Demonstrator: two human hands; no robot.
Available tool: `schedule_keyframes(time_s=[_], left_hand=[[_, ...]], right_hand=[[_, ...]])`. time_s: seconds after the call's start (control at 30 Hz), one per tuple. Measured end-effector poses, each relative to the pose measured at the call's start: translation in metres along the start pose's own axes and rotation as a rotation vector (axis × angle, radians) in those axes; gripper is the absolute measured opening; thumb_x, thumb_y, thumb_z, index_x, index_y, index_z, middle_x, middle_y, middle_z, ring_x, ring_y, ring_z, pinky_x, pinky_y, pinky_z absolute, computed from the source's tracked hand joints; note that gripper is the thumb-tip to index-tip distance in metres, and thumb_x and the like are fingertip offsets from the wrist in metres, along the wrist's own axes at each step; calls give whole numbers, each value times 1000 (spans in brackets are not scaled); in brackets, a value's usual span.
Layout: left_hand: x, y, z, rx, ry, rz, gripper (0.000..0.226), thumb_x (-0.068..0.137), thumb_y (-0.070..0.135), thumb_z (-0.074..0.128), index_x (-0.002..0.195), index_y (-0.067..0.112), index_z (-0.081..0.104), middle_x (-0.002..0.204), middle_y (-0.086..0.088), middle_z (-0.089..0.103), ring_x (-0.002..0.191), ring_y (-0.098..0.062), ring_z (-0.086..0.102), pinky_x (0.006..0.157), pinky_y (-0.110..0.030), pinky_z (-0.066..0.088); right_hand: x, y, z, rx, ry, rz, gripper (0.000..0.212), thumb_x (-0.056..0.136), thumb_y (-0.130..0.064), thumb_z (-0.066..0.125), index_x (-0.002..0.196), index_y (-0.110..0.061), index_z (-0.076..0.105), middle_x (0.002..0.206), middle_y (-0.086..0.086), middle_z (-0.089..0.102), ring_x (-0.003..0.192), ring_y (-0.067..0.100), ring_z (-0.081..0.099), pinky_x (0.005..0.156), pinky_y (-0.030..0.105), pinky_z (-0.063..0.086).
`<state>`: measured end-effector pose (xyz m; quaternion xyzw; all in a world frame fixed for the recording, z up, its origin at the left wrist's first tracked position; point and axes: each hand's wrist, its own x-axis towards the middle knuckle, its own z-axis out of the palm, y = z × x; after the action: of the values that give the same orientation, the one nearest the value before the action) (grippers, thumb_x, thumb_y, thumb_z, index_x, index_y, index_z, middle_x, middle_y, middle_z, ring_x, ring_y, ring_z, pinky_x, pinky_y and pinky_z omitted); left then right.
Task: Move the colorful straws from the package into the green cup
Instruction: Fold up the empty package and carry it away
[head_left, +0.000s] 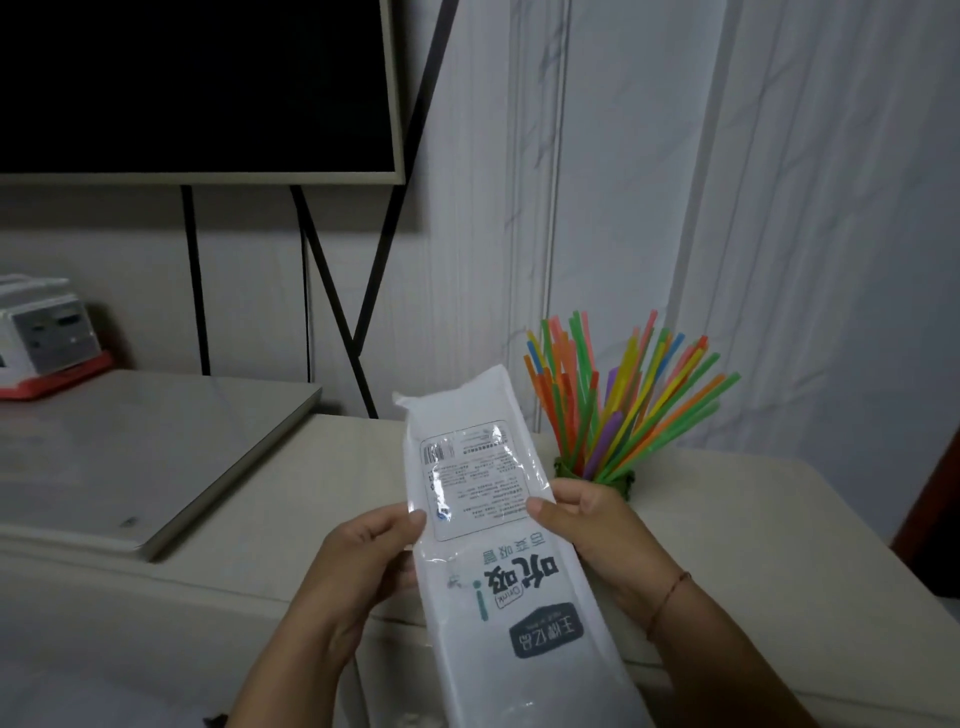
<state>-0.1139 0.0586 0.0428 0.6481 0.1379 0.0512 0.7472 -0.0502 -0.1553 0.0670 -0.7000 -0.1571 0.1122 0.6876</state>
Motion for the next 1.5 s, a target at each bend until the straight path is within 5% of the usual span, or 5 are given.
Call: schedule_keyframes(time_s=[0.4, 0.57, 0.77, 1.17, 1.5], left_hand=[[-1, 6, 5, -141, -82, 63, 21, 68, 11, 70, 86, 7, 79, 101, -11, 76, 85, -16, 74, 65, -21, 57], [-8, 10, 9, -222, -221, -129, 44, 85, 48, 58, 108, 15, 75, 111, -13, 73, 98, -29, 69, 80, -38, 55], [-10, 5, 13, -27, -185, -100, 40, 67, 26, 79, 96, -2, 72, 95, -30, 72, 75, -36, 70, 85, -55, 50], [-12, 3, 21, -16, -182, -52, 40, 63, 27, 82, 97, 7, 76, 95, -23, 75, 78, -33, 74, 61, -33, 58], [-30, 13, 76, -14, -281, 10, 38, 58, 5, 79, 95, 1, 77, 93, -23, 75, 82, -35, 74, 60, -31, 58]], right_hand=[[3, -1, -13, 294, 1, 40, 21, 84, 7, 54, 80, -4, 71, 71, 6, 74, 59, 15, 70, 51, 21, 53], [8, 6, -8, 283, 49, 14, 26, 87, 3, 54, 78, -10, 75, 87, 11, 75, 79, 20, 72, 67, 26, 58], [10, 6, -5, 268, 11, 20, 30, 96, -7, 40, 108, -15, 67, 87, 3, 75, 76, 14, 70, 67, 28, 57], [-4, 1, -4, 141, -4, 111, 18, 84, 0, 61, 102, -2, 66, 96, 14, 73, 72, 17, 72, 58, 24, 56], [-48, -33, -42, 100, 9, 81, 28, 83, -4, 64, 111, -3, 66, 110, 23, 69, 100, 40, 65, 90, 51, 49]])
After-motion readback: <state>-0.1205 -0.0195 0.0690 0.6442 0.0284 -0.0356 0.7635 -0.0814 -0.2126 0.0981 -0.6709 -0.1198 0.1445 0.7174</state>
